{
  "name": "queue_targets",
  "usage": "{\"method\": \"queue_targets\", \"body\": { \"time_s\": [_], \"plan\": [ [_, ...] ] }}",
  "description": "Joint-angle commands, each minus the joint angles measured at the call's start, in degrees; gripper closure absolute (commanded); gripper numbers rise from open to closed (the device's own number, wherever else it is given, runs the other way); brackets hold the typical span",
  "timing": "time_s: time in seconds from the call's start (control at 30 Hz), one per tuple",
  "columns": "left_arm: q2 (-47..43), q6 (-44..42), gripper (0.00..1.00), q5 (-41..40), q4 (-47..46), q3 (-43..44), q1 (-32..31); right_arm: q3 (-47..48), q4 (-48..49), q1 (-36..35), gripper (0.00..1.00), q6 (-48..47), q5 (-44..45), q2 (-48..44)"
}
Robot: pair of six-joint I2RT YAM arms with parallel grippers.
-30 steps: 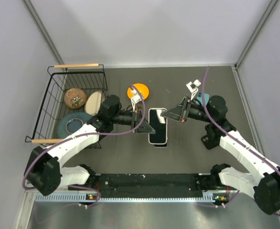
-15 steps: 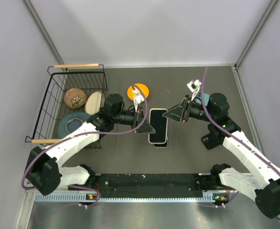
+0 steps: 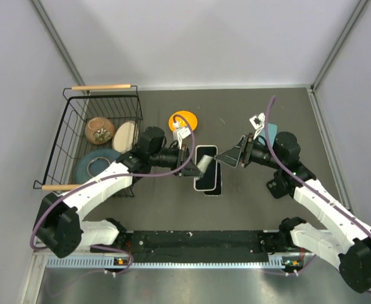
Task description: Put the phone into the phone case
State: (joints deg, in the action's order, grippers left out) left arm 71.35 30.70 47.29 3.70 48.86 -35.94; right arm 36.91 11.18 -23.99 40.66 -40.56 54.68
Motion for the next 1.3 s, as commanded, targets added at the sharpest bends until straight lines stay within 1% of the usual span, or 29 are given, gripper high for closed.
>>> {"method": "queue_targets", "body": {
  "time_s": [0.0, 0.03, 0.07, 0.13, 0.17, 0.2, 0.37, 0.5, 0.67, 0.77, 0.8, 0.93, 1.1, 1.23, 1.27],
  "plan": [
    [2.2, -2.6, 1.0, -9.6, 6.1, 3.7, 0.6, 2.0, -8.9, -0.4, 0.18, -2.0, 9.4, -5.0],
    [2.9, -2.8, 1.0, -11.1, 6.9, 3.9, 0.5, 2.3, -10.5, -0.4, 0.16, -2.8, 10.7, -5.7],
    [4.5, -3.3, 1.0, -14.2, 8.9, 4.0, 0.7, 2.8, -14.2, -0.3, 0.14, -3.2, 12.0, -7.3],
    [6.4, -3.5, 1.0, -16.6, 10.3, 4.7, 1.0, 3.2, -16.5, -0.3, 0.11, -5.0, 14.5, -8.7],
    [8.7, -3.8, 1.0, -18.5, 12.2, 5.1, 1.1, 3.4, -18.9, -0.4, 0.02, -5.5, 15.3, -9.5],
    [9.8, -4.1, 1.0, -19.2, 13.1, 6.2, 1.2, 3.5, -20.0, -0.3, 0.01, -6.5, 16.9, -10.9],
    [17.5, -3.8, 1.0, -22.8, 18.2, 9.9, 1.2, 4.1, -25.2, -0.4, 0.01, -8.1, 20.5, -14.1],
    [20.3, -3.2, 1.0, -26.4, 21.2, 11.4, 1.2, 4.1, -26.7, -0.4, 0.01, -9.1, 21.7, -14.9],
    [24.8, -2.8, 1.0, -28.7, 24.5, 13.5, 1.2, 4.5, -28.0, -0.4, 0.01, -9.6, 23.6, -14.8],
    [26.2, -2.7, 0.9, -29.6, 25.1, 13.6, 1.3, 5.4, -29.3, -0.4, 0.01, -10.0, 24.8, -14.4],
    [26.3, -2.7, 0.83, -30.3, 25.4, 13.5, 1.2, 5.5, -29.5, -0.3, 0.01, -10.2, 25.1, -14.4],
    [26.5, -3.1, 0.77, -35.9, 27.7, 13.7, 1.3, 6.3, -30.7, -0.3, 0.01, -10.8, 26.1, -13.7],
    [28.0, -2.9, 0.74, -36.5, 28.6, 14.5, 1.4, 7.2, -31.0, -0.3, 0.01, -11.0, 26.8, -12.8],
    [27.6, -2.7, 0.68, -37.6, 28.7, 14.4, 1.5, 7.2, -31.4, -0.4, 0.01, -10.7, 27.4, -12.5],
    [27.4, -2.7, 0.66, -37.9, 28.8, 14.6, 1.5, 7.2, -31.8, -0.4, 0.01, -10.4, 28.3, -12.4]
  ]
}}
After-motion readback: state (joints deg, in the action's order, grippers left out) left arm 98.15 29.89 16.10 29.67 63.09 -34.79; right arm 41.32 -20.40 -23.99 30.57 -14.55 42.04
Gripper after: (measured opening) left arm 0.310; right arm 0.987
